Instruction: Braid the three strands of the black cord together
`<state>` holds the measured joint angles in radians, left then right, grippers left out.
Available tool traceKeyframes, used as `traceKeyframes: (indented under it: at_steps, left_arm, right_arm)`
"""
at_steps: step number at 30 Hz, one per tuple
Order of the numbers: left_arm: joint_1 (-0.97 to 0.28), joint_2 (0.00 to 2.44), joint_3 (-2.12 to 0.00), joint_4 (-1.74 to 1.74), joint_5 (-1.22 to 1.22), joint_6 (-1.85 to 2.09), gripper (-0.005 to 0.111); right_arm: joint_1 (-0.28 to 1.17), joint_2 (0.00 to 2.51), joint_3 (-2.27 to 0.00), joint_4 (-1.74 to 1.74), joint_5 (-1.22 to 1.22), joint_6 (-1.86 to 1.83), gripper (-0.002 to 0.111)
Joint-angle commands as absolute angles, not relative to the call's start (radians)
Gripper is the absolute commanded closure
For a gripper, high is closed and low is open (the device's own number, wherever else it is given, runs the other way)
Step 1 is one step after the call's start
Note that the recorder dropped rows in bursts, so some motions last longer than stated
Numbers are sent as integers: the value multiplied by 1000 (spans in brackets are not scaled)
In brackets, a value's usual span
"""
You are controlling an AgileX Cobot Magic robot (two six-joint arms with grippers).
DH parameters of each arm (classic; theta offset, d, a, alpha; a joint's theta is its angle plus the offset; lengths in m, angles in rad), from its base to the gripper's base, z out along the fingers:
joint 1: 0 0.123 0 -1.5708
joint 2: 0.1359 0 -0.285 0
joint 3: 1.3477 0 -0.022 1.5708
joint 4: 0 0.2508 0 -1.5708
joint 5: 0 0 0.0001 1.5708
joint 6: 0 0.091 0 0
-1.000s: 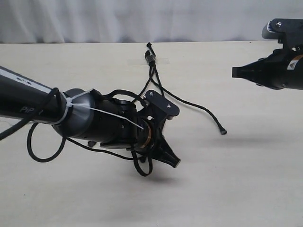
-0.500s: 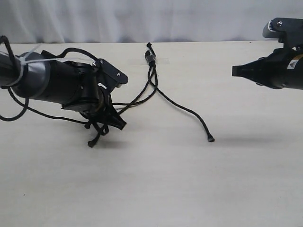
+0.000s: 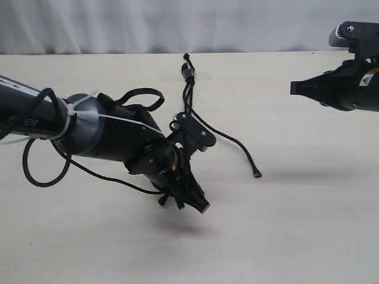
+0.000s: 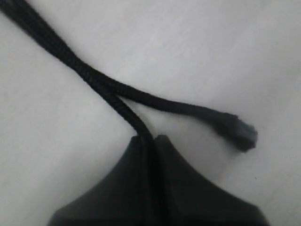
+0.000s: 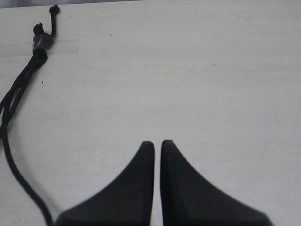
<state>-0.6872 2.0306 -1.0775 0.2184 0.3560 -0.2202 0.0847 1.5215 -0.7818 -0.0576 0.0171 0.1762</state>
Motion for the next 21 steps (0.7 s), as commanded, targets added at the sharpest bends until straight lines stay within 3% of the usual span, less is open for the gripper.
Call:
traceKeyframes:
  at_steps: [1,10,21]
  left_arm:
    - [-674,2030,-1084,171,401,-186,107]
    - [-586,1904,-1084,194,447,-186,107]
    - [-507,1979,-1082,202,421,-186,107]
  right_arm:
    - [83,1522,-779,-57,5,171,104]
    - [83,1522,-779,-57,5,171,104]
    - [83,1522,-779,-57,5,171,104]
